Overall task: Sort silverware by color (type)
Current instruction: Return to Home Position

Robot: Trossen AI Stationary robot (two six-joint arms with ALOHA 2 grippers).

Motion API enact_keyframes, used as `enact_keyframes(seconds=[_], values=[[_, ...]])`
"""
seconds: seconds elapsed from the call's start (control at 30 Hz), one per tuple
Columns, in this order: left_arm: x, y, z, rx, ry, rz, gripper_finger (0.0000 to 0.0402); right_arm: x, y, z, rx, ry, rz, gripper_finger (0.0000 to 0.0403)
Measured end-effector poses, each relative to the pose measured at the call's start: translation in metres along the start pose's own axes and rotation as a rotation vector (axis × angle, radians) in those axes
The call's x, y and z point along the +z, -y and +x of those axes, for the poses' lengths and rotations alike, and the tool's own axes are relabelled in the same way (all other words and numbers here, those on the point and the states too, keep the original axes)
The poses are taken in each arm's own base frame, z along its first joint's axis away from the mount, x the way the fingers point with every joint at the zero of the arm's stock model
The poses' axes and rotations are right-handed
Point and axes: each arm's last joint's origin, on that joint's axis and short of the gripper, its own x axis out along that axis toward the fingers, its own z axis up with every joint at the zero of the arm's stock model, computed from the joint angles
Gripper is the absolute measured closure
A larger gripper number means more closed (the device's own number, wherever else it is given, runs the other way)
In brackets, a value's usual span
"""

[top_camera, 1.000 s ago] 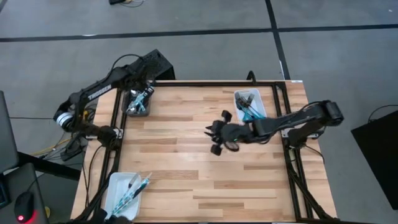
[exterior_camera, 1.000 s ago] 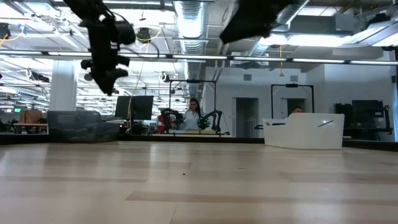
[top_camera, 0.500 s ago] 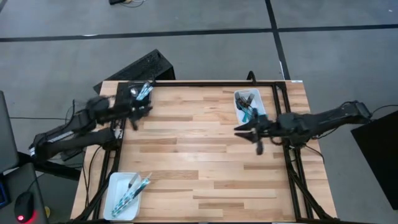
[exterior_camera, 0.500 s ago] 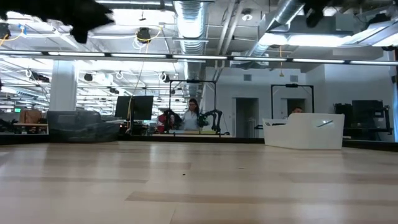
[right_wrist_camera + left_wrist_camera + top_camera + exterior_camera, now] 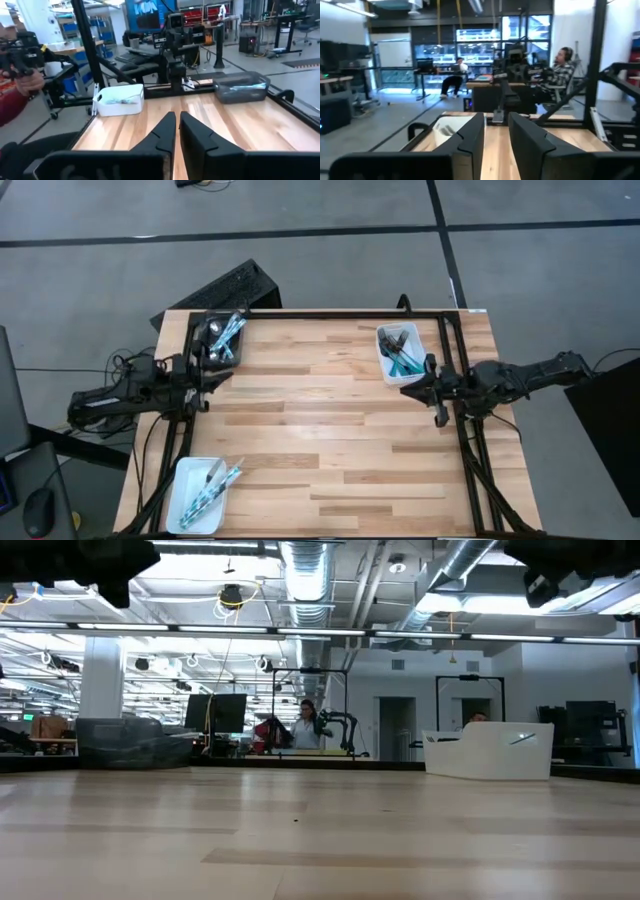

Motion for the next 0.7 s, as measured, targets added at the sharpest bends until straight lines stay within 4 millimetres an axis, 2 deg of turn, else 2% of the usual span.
enact_keyframes(seconds=[0.3,0.7], values=[[-0.003,0.004,-0.004,-0.071,0.038,0.065,0.0350,-0.032,0.009,-0.019,0.012,0.079,0.049,0.0369],[-0.031,0.005,0.003,-0.077,0.008,0.084,0.0360,-0.069,0.015,-0.026,0.027,0.113,0.074,0.0372]])
